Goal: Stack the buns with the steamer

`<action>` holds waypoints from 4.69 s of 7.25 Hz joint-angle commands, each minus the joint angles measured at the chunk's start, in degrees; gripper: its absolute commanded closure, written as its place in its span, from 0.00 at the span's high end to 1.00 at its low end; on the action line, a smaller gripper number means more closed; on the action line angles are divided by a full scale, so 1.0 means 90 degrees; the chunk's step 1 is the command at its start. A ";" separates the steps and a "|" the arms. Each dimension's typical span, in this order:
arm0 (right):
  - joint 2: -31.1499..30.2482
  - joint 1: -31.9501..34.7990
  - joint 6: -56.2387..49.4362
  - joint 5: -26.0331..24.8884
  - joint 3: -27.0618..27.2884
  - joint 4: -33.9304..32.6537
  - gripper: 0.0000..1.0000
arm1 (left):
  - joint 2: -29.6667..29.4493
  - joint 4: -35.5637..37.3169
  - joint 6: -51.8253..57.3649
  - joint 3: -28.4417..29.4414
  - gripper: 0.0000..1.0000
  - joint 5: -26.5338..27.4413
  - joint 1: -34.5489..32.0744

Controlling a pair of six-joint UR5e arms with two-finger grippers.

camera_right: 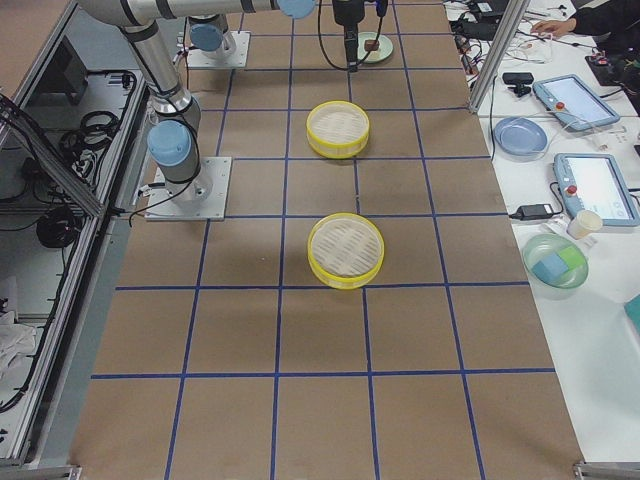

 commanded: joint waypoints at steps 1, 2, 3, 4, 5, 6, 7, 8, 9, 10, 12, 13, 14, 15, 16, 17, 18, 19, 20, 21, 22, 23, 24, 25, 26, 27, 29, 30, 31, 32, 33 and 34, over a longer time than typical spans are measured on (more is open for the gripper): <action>0.0000 0.0000 -0.0008 0.0217 0.0002 0.0047 1.00 | -0.0023 0.0006 0.0028 -0.0106 1.00 0.0022 0.0000; 0.0000 0.0000 -0.0027 0.0209 0.0002 0.0057 1.00 | -0.0101 0.0026 0.0096 -0.0155 1.00 0.0023 0.0019; 0.0010 -0.0029 -0.0076 0.0161 0.0002 0.0076 1.00 | -0.0363 0.0567 0.0097 -0.0359 1.00 0.0023 0.0029; 0.0029 -0.0155 -0.0337 0.0102 0.0002 0.0125 1.00 | -0.0723 0.1433 0.0145 -0.0660 1.00 0.0023 0.0039; 0.0030 -0.0485 -0.0620 0.0063 0.0002 0.0261 1.00 | -0.1162 0.2012 0.0078 -0.0857 1.00 0.0023 0.0048; 0.0030 -0.1107 -0.1300 0.0092 0.0002 0.0562 1.00 | -0.1649 0.2308 0.0097 -0.0907 1.00 0.0013 0.0068; 0.0126 -0.1790 -0.2216 0.0092 0.0031 0.0623 1.00 | -0.2099 0.2678 0.0049 -0.0927 1.00 0.0003 0.0068; 0.0311 -0.2338 -0.3191 0.0131 0.0166 0.0565 1.00 | -0.2538 0.3136 0.0067 -0.0956 1.00 0.0022 0.0087; 0.0496 -0.2846 -0.3801 0.0131 0.0274 0.0458 1.00 | -0.2910 0.3537 0.0000 -0.1014 1.00 0.0003 0.0088; 0.0837 -0.3325 -0.4387 0.0073 0.0323 0.0148 0.99 | -0.3223 0.3831 -0.0010 -0.1025 1.00 -0.0007 0.0088; 0.1782 -0.4273 -0.5812 0.0092 0.0372 -0.0806 0.97 | -0.3314 0.3864 -0.0544 -0.1015 1.00 -0.0231 0.0078; 0.2271 -0.4548 -0.6360 0.0092 0.0469 -0.1576 0.96 | -0.3314 0.3864 -0.0683 -0.1015 1.00 -0.0231 0.0078; 0.2720 -0.4792 -0.6781 0.0072 0.0519 -0.2251 0.91 | -0.3314 0.3854 -0.0694 -0.1015 0.99 -0.0251 0.0068; 0.3083 -0.4978 -0.7056 0.0101 0.0529 -0.2519 0.89 | -0.3314 0.3806 -0.0675 -0.1025 0.89 -0.0251 0.0068; 0.3405 -0.5009 -0.7387 0.0082 0.0529 -0.3082 0.85 | -0.3314 0.3786 -0.0617 -0.1025 0.64 -0.0512 0.0068; 0.3563 -0.5010 -0.7478 -0.0034 0.0529 -0.3368 0.73 | -0.3295 0.3776 -0.0655 -0.1025 0.43 -0.0727 0.0078; 0.3565 -0.5010 -0.7469 -0.0112 0.0529 -0.3361 0.45 | -0.3285 0.3795 -0.0655 -0.1025 0.26 -0.0739 0.0068; 0.3565 -0.5010 -0.7430 -0.0065 0.0529 -0.3351 0.24 | -0.3188 0.3776 -0.0665 -0.1025 0.23 -0.0739 0.0078; 0.3545 -0.5010 -0.7391 -0.0055 0.0529 -0.3322 0.03 | -0.3110 0.3766 -0.0655 -0.1025 0.22 -0.0730 0.0078; 0.3507 -0.5010 -0.7371 -0.0055 0.0529 -0.3119 0.00 | -0.3071 0.3766 -0.0665 -0.1005 0.22 -0.0729 0.0068; 0.3497 -0.5010 -0.7362 -0.0055 0.0529 -0.3059 0.00 | -0.2935 0.3718 -0.0684 -0.0957 0.22 -0.0739 0.0039; 0.3380 -0.5000 -0.7333 -0.0045 0.0519 -0.2971 0.00 | -0.2711 0.3408 -0.1061 -0.0879 0.20 -0.0894 -0.0126; 0.3051 -0.4952 -0.7062 -0.0035 0.0509 -0.2642 0.00 | -0.2496 0.3376 -0.1626 -0.0849 0.14 -0.0847 -0.0553; 0.2825 -0.4912 -0.6846 -0.0025 0.0471 -0.2223 0.00 | -0.2320 0.3337 -0.2057 -0.0772 0.15 -0.0470 -0.1253; 0.2687 -0.4767 -0.6825 -0.0045 0.0461 -0.2016 0.00 | -0.2125 0.2921 -0.2651 -0.0684 0.15 -0.0311 -0.2159; 0.2483 -0.4563 -0.6467 -0.0093 0.0470 -0.1656 0.00 | -0.2152 0.2897 -0.2744 -0.0664 0.15 -0.0281 -0.2884; 0.2150 -0.3987 -0.5743 -0.0036 0.0470 -0.1233 0.00 | -0.2366 0.3352 -0.3221 -0.0673 0.16 -0.0407 -0.3767; 0.2120 -0.3675 -0.5334 -0.0083 0.0470 -0.1223 0.00 | -0.2570 0.3520 -0.3668 -0.0712 0.17 -0.0562 -0.3808; 0.2061 -0.3527 -0.5195 -0.0036 0.0499 -0.1222 0.00 | -0.2746 0.3860 -0.3953 -0.0780 0.37 -0.0979 -0.3857; 0.2032 -0.3361 -0.5039 -0.0035 0.0509 -0.1193 0.00 | -0.2796 0.3864 -0.4188 -0.0810 0.82 -0.0983 -0.3935; 0.2032 -0.3176 -0.4970 -0.0035 0.0519 -0.0951 0.00 | -0.2768 0.3893 -0.4287 -0.0800 1.00 -0.0993 -0.3955; 0.2032 -0.3135 -0.4650 -0.0016 0.0529 -0.0756 0.00 | -0.2710 0.3825 -0.4211 -0.0820 1.00 -0.0993 -0.3946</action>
